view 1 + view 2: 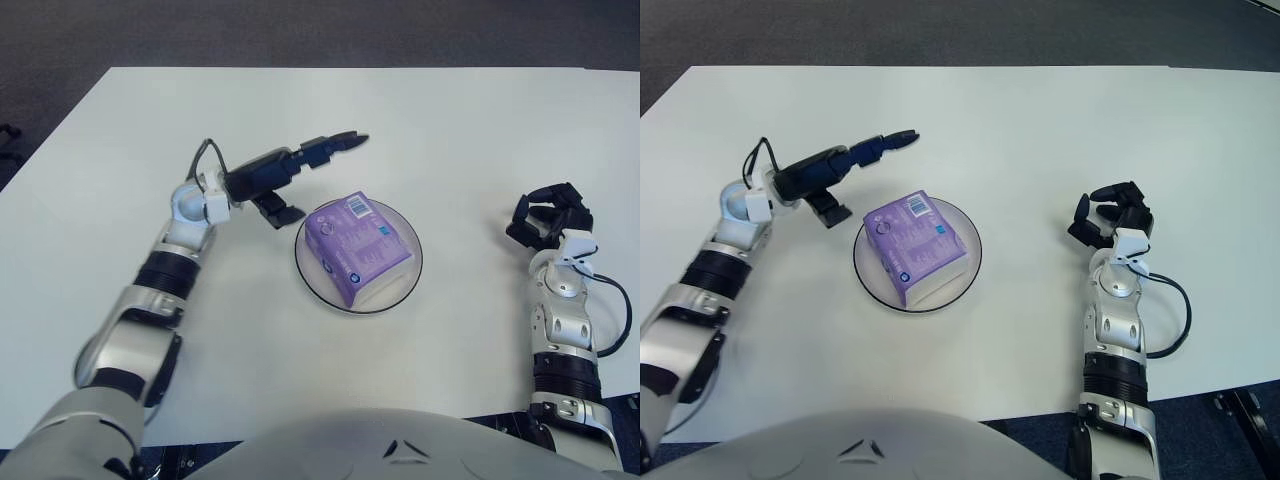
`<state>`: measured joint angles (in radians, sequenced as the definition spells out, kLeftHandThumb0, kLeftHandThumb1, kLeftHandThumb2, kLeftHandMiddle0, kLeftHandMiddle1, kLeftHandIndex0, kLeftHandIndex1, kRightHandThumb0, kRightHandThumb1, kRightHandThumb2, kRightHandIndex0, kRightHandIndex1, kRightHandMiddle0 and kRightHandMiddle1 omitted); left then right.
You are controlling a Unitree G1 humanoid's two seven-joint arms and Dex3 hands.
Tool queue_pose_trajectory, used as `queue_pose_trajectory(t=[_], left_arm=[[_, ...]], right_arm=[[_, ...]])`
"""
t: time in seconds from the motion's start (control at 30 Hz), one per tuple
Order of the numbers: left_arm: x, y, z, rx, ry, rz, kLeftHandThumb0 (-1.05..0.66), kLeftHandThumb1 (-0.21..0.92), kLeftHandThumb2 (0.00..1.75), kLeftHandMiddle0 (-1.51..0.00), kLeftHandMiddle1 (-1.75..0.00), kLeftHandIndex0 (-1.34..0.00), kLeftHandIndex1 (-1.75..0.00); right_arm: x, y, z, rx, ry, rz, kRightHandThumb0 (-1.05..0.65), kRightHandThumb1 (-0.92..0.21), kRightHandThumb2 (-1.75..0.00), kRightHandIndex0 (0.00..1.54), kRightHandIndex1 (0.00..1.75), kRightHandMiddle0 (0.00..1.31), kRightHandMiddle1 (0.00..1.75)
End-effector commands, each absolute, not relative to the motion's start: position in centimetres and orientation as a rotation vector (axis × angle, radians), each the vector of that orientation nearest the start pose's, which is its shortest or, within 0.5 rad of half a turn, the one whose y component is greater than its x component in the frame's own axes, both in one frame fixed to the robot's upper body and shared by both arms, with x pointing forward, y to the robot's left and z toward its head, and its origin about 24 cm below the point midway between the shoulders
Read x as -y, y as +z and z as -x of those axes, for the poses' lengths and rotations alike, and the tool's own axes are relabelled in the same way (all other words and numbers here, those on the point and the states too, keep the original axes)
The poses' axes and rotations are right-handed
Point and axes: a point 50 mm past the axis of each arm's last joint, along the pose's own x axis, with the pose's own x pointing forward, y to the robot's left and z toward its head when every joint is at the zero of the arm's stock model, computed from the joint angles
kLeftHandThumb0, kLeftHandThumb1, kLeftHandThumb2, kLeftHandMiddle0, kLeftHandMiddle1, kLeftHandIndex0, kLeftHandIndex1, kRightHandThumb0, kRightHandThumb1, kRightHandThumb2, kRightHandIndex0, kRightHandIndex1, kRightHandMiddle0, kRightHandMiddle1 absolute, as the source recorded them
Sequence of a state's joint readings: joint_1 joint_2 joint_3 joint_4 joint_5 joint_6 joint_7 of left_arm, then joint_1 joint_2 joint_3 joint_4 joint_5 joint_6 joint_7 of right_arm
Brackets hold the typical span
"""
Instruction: Put the tissue paper into the plate.
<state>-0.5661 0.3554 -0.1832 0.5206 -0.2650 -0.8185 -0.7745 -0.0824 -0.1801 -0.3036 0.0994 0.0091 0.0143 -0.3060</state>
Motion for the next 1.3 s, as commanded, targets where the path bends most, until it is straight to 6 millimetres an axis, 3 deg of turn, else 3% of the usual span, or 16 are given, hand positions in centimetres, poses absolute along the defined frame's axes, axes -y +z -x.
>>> queue_pose_trajectory(t=[0.0, 0.1, 0.2, 0.27, 0.37, 0.4, 0.5, 0.7, 0.97, 1.27], left_arm=[[-14.1, 14.6, -32.6, 0.660, -0.874, -0.268, -1.05, 0.92, 1.01, -0.28, -0.53, 0.00, -0.93], [-14.5, 14.4, -32.8, 0.631, -0.842, -0.122, -1.05, 0.92, 1.03, -0.34, -0.73, 0.00, -1.05], [-15.6, 14.0, -32.4, 0.608, -0.751, -0.071, -1.05, 0.92, 1.06, -0.46, -1.02, -0.03, -1.25], [-16.1, 13.8, -32.2, 0.591, -0.684, -0.037, -1.05, 0.92, 1.07, -0.50, -1.12, -0.06, -1.32], [-16.2, 13.6, -32.2, 0.566, -0.519, 0.039, -1.02, 0.92, 1.10, -0.61, -1.39, -0.17, -1.49], [-16.1, 13.7, -32.2, 0.561, -0.463, 0.060, -0.96, 0.92, 1.08, -0.70, -1.51, -0.28, -1.57], [-16.0, 13.2, -32.1, 0.509, -0.318, 0.103, -0.87, 0.92, 1.07, -0.83, -1.67, -0.43, -1.69], [-15.6, 10.1, -31.9, 0.376, -0.175, 0.129, -0.71, 0.92, 1.01, -1.02, -1.74, -0.63, -1.74], [-16.3, 6.6, -31.5, 0.202, -0.052, 0.096, -0.54, 0.92, 0.92, -1.10, -1.75, -0.77, -1.75], [-17.2, 4.5, -31.2, 0.112, 0.019, 0.111, -0.47, 0.89, 0.92, -1.18, -1.75, -0.85, -1.75]], right_arm=[[25.0, 1.9, -23.8, -0.134, -0.577, 0.095, -0.47, -0.35, -1.27, 1.03, 1.75, 0.58, 1.75], [24.5, 2.0, -23.9, -0.135, -0.562, 0.085, -0.47, -0.34, -1.28, 1.04, 1.75, 0.59, 1.75], [23.9, 2.1, -24.2, -0.139, -0.546, 0.079, -0.47, -0.34, -1.29, 1.04, 1.75, 0.59, 1.75], [23.6, 2.1, -24.3, -0.142, -0.536, 0.077, -0.47, -0.34, -1.29, 1.04, 1.75, 0.60, 1.75], [23.1, 2.3, -24.7, -0.145, -0.512, 0.082, -0.47, -0.33, -1.29, 1.04, 1.75, 0.60, 1.75], [23.0, 2.3, -24.8, -0.145, -0.504, 0.085, -0.47, -0.33, -1.30, 1.03, 1.75, 0.60, 1.75], [22.7, 2.3, -25.0, -0.149, -0.469, 0.099, -0.47, -0.33, -1.29, 1.01, 1.75, 0.60, 1.75], [22.2, 2.3, -25.4, -0.141, -0.416, 0.107, -0.47, -0.35, -1.27, 1.01, 1.75, 0.58, 1.75], [21.8, 2.1, -25.7, -0.135, -0.353, 0.119, -0.46, -0.38, -1.24, 1.02, 1.75, 0.56, 1.75], [21.4, 2.0, -25.8, -0.130, -0.316, 0.117, -0.45, -0.41, -1.20, 0.99, 1.75, 0.54, 1.75]])
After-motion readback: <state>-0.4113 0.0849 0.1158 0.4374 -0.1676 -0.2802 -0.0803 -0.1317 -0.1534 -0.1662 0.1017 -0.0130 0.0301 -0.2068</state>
